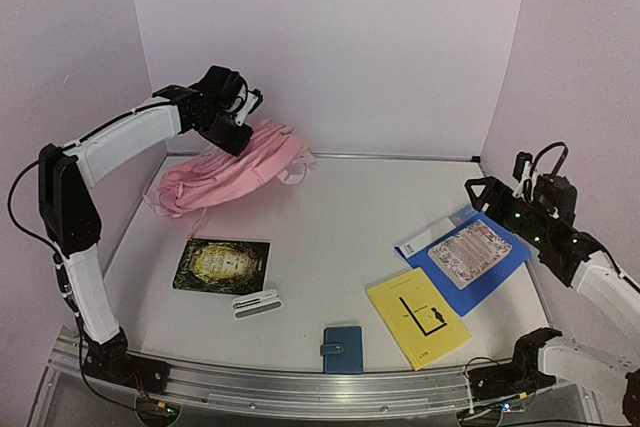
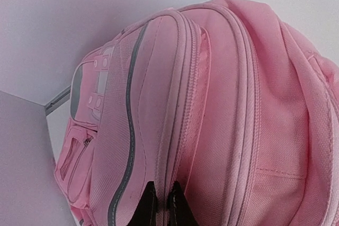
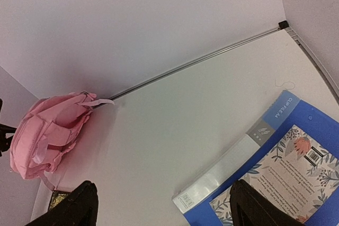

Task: Pack the student bag
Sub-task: Pick up the student bag at the center of the board, then place the student bag at the center of the board.

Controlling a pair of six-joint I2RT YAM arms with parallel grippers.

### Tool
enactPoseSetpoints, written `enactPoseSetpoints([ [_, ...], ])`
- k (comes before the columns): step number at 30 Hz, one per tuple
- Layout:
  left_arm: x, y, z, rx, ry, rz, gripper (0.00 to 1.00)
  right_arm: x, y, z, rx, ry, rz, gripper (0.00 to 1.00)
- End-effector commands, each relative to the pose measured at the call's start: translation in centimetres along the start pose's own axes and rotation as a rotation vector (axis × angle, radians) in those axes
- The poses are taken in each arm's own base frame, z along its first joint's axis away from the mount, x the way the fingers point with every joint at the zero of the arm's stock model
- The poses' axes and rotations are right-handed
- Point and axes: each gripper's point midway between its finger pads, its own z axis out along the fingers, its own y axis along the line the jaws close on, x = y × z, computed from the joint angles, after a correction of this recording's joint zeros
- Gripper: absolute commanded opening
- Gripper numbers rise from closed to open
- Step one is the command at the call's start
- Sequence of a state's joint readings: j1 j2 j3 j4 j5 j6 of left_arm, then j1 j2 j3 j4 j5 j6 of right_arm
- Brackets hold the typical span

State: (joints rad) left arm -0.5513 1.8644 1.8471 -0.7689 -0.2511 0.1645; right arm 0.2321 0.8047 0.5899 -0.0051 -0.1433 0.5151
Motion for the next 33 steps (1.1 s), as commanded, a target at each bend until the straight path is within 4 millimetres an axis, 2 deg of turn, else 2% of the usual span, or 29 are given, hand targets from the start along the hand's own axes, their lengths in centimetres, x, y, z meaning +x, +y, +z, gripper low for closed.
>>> enactPoseSetpoints([
  [1,-4.2,-3.0,-7.6,0.265,-0.237,-0.079,0.00,-1.1,1.6,0.3,-0.048,0.003,-0.013,0.85],
  [5,-3.6,-6.4,-9.9,0.454,-0.272,-0.067,0.00,-0.1,1.9,1.2,-0.068,0.055,0.003,0.86],
  [9,-2.0,-9.6,-10.9,0.582,-0.250,-0.046,0.00,1.1,1.9,2.4,-0.074,0.119,0.006,0.86],
  [13,0.3,-12.7,-11.8,0.722,-0.192,-0.031,0.00,3.5,1.4,4.0,-0.058,0.227,0.018,0.86],
  [16,2.9,-14.4,-11.5,0.766,-0.112,-0.007,0.00,5.1,1.5,5.1,-0.057,0.288,0.027,0.85],
  [21,7.9,-14.4,-9.2,0.705,0.036,-0.059,0.02,6.4,1.7,6.4,-0.033,0.334,0.024,0.82],
  [23,9.0,-14.2,-9.0,0.681,0.066,-0.113,0.14,6.9,2.0,6.8,-0.035,0.353,0.025,0.81],
  [25,9.9,-13.6,-9.0,0.638,0.091,-0.227,0.39,7.4,2.8,7.2,-0.047,0.371,0.022,0.81],
  [26,9.8,-13.0,-9.2,0.612,0.080,-0.285,0.56,7.7,3.2,7.4,-0.051,0.381,0.020,0.81],
  [27,9.9,-12.5,-9.4,0.600,0.071,-0.346,0.68,8.2,3.8,7.7,-0.058,0.393,0.019,0.81],
  [30,10.2,-11.0,-10.9,0.589,0.028,-0.491,0.87,9.7,5.7,8.7,-0.102,0.418,0.029,0.81],
  [33,11.5,-8.5,-10.7,0.571,0.033,-0.662,0.98,11.5,8.6,9.5,-0.187,0.448,0.064,0.81],
])
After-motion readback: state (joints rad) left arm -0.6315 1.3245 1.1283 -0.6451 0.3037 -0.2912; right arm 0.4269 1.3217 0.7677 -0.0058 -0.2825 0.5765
